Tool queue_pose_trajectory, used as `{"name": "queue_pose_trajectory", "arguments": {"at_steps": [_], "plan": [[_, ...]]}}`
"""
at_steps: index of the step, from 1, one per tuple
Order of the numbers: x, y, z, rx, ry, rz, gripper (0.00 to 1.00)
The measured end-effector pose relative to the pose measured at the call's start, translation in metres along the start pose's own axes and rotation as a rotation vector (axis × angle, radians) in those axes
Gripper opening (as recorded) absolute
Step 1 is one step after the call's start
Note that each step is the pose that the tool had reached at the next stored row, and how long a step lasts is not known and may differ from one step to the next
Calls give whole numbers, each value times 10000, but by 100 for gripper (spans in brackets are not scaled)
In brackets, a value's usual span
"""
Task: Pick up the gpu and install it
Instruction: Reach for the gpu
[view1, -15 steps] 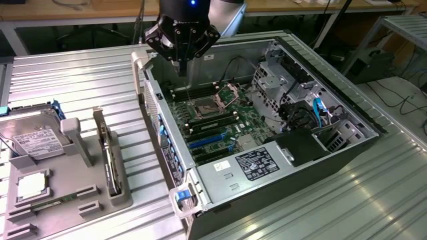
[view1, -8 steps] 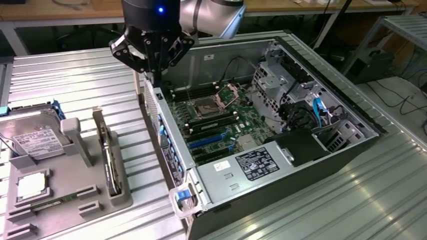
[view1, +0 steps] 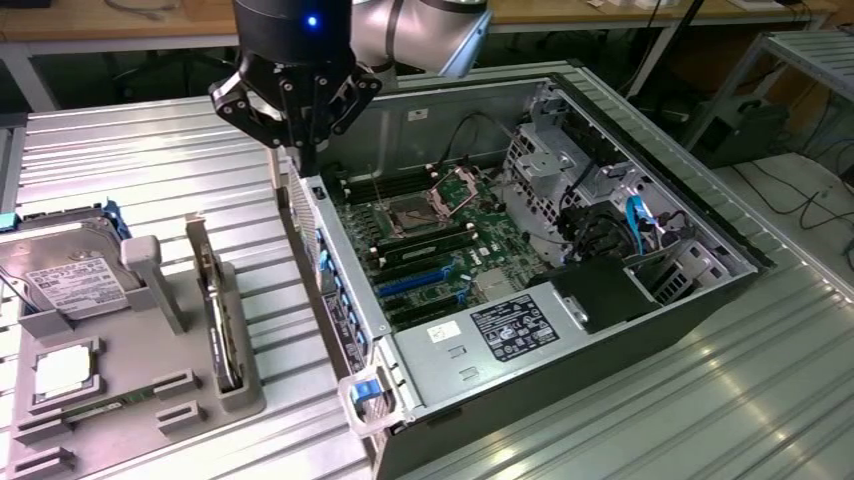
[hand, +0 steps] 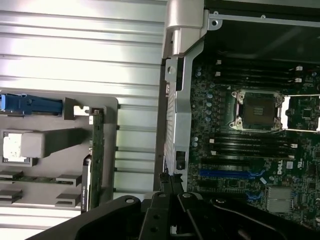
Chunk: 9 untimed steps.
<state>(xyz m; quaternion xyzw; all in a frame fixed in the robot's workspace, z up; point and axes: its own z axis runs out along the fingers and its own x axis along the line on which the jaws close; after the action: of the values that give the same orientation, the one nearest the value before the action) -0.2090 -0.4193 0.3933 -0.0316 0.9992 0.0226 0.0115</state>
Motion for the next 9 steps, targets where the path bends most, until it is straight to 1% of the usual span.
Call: {"name": "queue_pose_trajectory", "arguments": {"at_steps": [9], "plan": [[70,-3,-2,-3,4,-108,11]]}}
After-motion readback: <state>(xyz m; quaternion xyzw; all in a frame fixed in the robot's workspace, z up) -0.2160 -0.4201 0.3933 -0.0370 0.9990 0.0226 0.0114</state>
